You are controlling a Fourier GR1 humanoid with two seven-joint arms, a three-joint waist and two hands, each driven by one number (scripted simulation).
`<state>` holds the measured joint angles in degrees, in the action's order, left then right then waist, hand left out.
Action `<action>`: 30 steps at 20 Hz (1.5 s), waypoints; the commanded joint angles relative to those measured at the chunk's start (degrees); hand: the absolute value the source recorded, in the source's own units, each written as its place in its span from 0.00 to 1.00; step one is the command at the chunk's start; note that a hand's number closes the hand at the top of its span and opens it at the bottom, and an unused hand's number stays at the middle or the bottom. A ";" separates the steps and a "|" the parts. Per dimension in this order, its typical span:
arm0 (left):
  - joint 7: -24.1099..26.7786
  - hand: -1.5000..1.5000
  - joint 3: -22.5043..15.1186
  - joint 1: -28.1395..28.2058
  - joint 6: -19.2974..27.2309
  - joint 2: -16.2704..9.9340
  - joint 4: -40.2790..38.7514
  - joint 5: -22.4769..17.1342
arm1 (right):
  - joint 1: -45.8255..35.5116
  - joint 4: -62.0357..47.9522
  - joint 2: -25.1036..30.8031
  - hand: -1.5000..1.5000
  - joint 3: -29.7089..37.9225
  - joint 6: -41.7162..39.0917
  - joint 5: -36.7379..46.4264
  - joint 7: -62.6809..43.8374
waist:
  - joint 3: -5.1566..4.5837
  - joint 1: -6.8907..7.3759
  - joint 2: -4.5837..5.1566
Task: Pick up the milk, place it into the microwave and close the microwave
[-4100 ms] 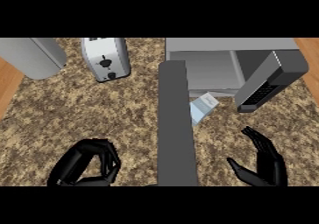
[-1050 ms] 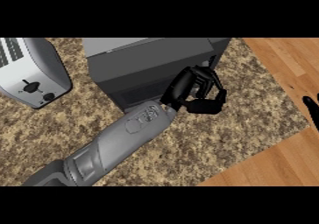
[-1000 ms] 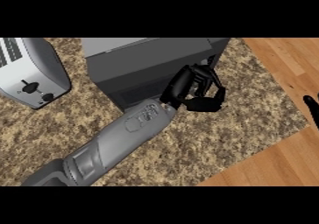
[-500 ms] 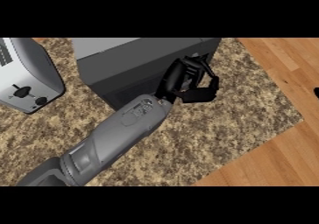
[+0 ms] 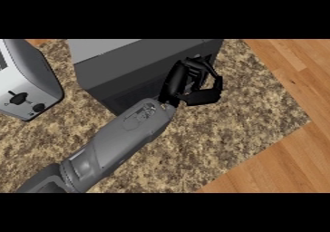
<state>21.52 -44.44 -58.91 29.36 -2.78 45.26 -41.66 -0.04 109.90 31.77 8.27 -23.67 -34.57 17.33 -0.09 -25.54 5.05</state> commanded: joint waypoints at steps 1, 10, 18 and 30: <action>-0.44 1.00 -1.00 -4.77 -0.72 2.64 -2.78 0.29 | -0.93 0.10 1.19 0.00 0.63 -0.58 -1.09 -0.74 | 0.31 -1.80 0.79; 0.96 1.00 -1.38 -4.93 1.75 2.62 -2.36 -1.01 | -2.34 -1.05 2.18 0.00 1.59 -1.11 -4.54 -2.07 | 0.40 -2.12 0.88; 1.46 1.00 -2.48 -4.71 3.66 2.60 -2.08 -2.02 | -3.53 -1.38 3.21 0.00 2.00 -1.63 -6.52 -3.10 | 0.43 -2.75 0.99; 1.09 1.00 1.31 -1.74 9.88 1.45 -10.84 -7.14 | -2.40 -1.32 5.23 0.00 7.96 0.28 -9.41 -3.74 | 0.23 4.12 0.51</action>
<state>22.39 -46.22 -62.22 36.16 0.12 42.76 -48.42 -2.71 108.44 36.43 14.40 -24.06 -43.10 13.78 0.24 -23.44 5.30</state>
